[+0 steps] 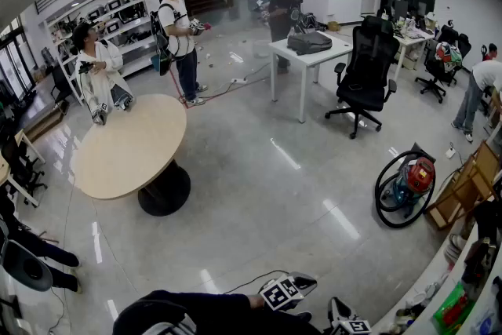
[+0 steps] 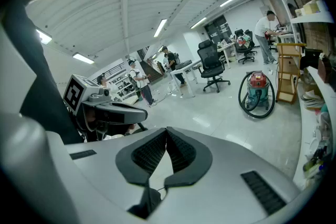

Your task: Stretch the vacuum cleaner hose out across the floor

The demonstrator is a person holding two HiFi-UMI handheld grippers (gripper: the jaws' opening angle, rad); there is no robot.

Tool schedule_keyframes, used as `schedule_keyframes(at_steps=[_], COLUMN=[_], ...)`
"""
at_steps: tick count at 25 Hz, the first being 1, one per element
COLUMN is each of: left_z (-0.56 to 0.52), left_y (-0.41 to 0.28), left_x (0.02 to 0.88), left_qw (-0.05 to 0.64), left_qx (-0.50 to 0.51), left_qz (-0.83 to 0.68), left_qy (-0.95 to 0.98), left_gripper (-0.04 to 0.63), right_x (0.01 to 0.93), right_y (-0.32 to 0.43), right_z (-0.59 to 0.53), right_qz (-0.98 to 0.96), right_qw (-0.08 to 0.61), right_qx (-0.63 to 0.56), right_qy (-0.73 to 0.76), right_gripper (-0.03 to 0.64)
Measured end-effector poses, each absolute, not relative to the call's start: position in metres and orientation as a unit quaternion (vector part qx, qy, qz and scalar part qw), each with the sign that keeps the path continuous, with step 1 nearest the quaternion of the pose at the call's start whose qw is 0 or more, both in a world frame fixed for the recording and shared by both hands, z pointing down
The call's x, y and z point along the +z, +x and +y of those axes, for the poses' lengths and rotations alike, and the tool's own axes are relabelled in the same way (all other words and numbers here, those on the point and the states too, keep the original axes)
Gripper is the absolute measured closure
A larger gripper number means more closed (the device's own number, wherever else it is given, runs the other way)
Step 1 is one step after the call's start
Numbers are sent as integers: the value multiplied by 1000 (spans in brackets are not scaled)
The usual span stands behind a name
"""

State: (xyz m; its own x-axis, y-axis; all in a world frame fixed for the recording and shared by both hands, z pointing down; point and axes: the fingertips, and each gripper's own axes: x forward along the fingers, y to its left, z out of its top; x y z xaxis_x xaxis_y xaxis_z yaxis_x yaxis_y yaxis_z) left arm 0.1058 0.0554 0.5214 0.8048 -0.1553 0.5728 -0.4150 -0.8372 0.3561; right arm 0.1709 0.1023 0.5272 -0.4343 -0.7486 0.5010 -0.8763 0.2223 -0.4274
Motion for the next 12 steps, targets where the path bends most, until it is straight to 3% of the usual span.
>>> schedule_keyframes(at_steps=[8, 12], left_z=[31, 39], left_y=[-104, -168], left_x=[585, 594], left_qw=[319, 326], left_qx=[255, 278], left_qz=[-257, -260], left_qy=[876, 865], left_gripper=[575, 575], right_x=[550, 543], right_y=[6, -47], right_z=[82, 101], right_qz=[-790, -790], right_qw=[167, 195], right_qx=[350, 346], right_qy=[476, 467], right_gripper=[604, 604])
